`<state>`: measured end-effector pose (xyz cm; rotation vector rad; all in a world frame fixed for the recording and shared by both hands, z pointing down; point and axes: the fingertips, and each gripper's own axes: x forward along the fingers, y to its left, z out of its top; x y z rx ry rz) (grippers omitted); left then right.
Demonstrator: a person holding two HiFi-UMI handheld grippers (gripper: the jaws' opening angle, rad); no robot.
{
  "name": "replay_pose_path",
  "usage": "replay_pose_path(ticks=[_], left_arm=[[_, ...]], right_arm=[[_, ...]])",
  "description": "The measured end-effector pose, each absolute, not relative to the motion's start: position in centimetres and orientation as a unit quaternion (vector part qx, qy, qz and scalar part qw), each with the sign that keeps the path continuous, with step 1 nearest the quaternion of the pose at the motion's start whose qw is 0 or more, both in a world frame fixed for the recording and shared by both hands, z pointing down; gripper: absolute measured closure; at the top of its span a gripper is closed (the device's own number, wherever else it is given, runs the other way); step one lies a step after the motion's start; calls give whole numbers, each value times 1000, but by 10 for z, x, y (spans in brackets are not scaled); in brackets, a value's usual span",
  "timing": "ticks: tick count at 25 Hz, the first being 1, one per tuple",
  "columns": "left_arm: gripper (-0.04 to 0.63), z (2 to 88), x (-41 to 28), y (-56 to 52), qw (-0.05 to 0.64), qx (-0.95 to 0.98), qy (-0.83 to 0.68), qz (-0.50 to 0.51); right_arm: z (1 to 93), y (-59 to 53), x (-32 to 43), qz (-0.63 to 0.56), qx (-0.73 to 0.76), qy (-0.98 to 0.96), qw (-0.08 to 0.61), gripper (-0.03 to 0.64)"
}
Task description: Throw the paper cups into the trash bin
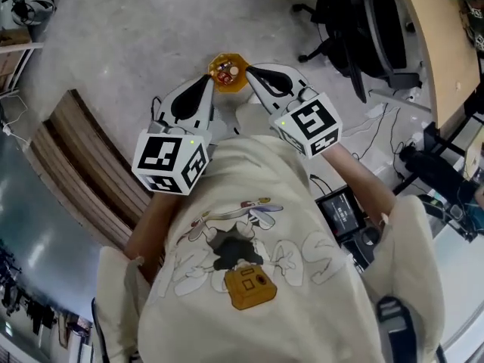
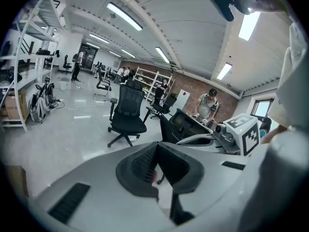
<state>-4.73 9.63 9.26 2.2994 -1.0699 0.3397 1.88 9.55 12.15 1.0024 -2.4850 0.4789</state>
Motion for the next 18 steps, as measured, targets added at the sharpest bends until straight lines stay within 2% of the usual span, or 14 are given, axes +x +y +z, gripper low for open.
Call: replay_pose_path(ticks=[18], left_arm=[[589, 74, -49, 71, 262, 873, -396, 109]], right_arm=[[106, 73, 34, 164, 389, -882, 208, 611]])
